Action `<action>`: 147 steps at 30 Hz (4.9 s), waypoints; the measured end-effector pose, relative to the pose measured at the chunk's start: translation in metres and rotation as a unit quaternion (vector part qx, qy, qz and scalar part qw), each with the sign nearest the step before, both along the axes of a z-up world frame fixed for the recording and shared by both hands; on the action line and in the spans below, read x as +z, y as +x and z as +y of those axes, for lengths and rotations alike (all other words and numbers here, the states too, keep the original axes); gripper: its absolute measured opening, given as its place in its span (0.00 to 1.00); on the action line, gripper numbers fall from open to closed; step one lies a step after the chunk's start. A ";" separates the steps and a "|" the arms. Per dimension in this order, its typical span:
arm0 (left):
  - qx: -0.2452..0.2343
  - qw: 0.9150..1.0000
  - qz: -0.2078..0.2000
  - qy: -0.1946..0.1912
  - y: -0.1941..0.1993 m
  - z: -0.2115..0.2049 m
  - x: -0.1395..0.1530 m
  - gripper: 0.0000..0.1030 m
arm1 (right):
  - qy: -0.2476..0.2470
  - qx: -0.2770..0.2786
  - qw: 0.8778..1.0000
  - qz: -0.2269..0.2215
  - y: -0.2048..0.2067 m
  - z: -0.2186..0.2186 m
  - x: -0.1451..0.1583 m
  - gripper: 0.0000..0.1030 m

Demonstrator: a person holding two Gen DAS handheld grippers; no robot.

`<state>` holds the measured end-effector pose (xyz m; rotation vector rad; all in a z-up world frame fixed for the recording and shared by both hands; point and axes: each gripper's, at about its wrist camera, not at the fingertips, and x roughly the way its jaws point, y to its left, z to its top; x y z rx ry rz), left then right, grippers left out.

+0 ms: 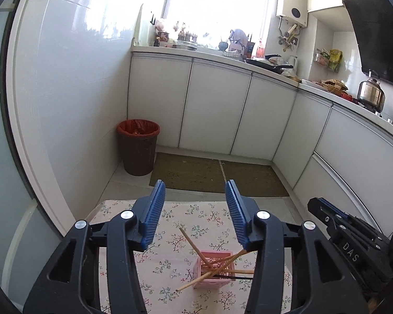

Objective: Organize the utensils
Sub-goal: 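Lower the chopsticks into the pink cup and open both tools, then move both open tools down to the remaining chopsticks on the cloth, then grasp one chopstick with the left tool while the right tool grasps another chopstick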

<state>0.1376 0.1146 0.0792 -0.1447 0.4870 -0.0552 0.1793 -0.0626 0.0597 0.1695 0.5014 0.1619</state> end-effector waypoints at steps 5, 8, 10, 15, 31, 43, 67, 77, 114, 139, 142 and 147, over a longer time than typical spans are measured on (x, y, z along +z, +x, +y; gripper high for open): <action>-0.004 1.000 -0.019 0.017 -0.021 -0.014 0.010 0.66 | 0.007 -0.020 1.000 -0.013 -0.028 -0.017 0.006 0.45; -0.010 1.000 -0.019 0.022 -0.031 -0.023 0.011 0.72 | 0.014 -0.029 0.999 -0.014 -0.041 -0.027 0.008 0.53; -0.011 1.000 -0.015 0.022 -0.035 -0.027 0.009 0.73 | 0.015 -0.038 0.999 -0.014 -0.049 -0.034 0.009 0.56; -0.017 0.999 -0.008 0.030 -0.049 -0.037 0.003 0.80 | 0.022 -0.070 0.997 -0.016 -0.064 -0.049 0.008 0.70; -0.058 0.996 0.018 0.068 -0.076 -0.067 -0.024 0.93 | 0.037 -0.117 0.992 0.005 -0.104 -0.082 -0.025 0.94; -0.239 0.938 0.211 0.139 -0.066 -0.124 -0.121 0.93 | 0.103 -0.212 0.964 0.122 -0.135 -0.157 -0.109 0.94; -0.339 0.794 0.455 0.219 -0.020 -0.253 -0.310 0.54 | 0.302 -0.307 0.849 0.305 -0.143 -0.250 -0.209 0.94; -0.328 0.799 0.439 0.247 -0.017 -0.252 -0.313 0.12 | 0.286 -0.286 0.852 0.332 -0.137 -0.243 -0.215 0.93; -0.256 0.906 0.287 0.178 -0.044 -0.106 -0.188 0.07 | 0.229 -0.236 0.801 0.500 -0.078 -0.126 -0.312 0.12; -0.221 0.863 0.380 0.249 0.007 -0.149 -0.301 0.22 | 0.317 -0.196 0.782 0.499 -0.075 -0.168 -0.316 0.27; -0.230 0.863 0.388 0.227 0.013 -0.145 -0.301 0.20 | 0.324 -0.186 0.788 0.489 -0.068 -0.159 -0.313 0.51; -0.240 0.868 0.380 0.212 0.010 -0.134 -0.301 0.16 | 0.294 -0.204 0.794 0.492 -0.066 -0.149 -0.309 0.43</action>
